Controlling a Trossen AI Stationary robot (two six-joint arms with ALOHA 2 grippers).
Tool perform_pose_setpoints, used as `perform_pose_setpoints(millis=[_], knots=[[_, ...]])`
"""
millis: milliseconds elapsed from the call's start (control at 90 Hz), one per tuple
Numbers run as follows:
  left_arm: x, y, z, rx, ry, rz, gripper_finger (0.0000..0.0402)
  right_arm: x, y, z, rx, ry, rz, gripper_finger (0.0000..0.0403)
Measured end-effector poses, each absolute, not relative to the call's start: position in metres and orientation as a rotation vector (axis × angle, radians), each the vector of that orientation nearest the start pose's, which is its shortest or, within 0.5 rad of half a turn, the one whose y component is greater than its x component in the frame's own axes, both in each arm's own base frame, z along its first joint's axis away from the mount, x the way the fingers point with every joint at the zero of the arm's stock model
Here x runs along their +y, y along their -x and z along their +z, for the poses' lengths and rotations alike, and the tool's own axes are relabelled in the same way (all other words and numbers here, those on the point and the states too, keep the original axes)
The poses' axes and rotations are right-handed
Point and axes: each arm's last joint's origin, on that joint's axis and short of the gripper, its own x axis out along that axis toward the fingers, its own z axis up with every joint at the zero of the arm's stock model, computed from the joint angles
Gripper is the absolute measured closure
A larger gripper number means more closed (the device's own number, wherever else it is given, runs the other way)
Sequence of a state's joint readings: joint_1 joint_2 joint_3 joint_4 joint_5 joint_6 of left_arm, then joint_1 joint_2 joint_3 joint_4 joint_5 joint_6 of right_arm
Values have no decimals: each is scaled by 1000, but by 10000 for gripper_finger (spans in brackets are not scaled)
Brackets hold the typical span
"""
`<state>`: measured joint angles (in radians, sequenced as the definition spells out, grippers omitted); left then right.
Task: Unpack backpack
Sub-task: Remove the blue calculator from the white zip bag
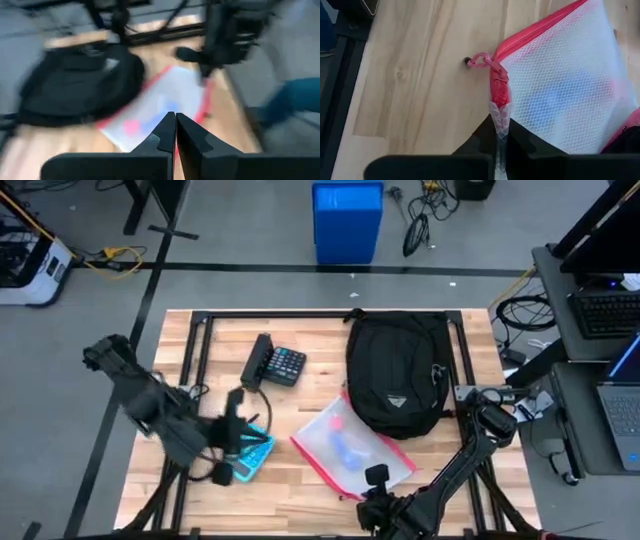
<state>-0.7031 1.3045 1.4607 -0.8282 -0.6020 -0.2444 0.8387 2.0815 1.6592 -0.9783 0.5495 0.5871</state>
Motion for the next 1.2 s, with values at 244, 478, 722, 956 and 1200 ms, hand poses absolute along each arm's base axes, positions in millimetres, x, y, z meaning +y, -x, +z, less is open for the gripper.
perform_pose_setpoints(millis=[244, 478, 722, 956, 1200], knots=[[-166, -206, 311, 519, -305, 135, 401, 297, -287, 197, 1068, 368, -81, 403], [-174, -187, 231, 513, -6, 60, 402, 297, -287, 197, 1069, 357, -84, 403], [-200, -167, 187, 505, 302, -21, 402, 297, -287, 197, 1070, 352, -85, 403], [-236, -147, 169, 694, 360, -234, 402, 297, -287, 197, 1069, 346, -87, 403], [-247, -131, 148, 773, 417, -161, 402, 297, -288, 197, 1068, 349, -85, 403]])
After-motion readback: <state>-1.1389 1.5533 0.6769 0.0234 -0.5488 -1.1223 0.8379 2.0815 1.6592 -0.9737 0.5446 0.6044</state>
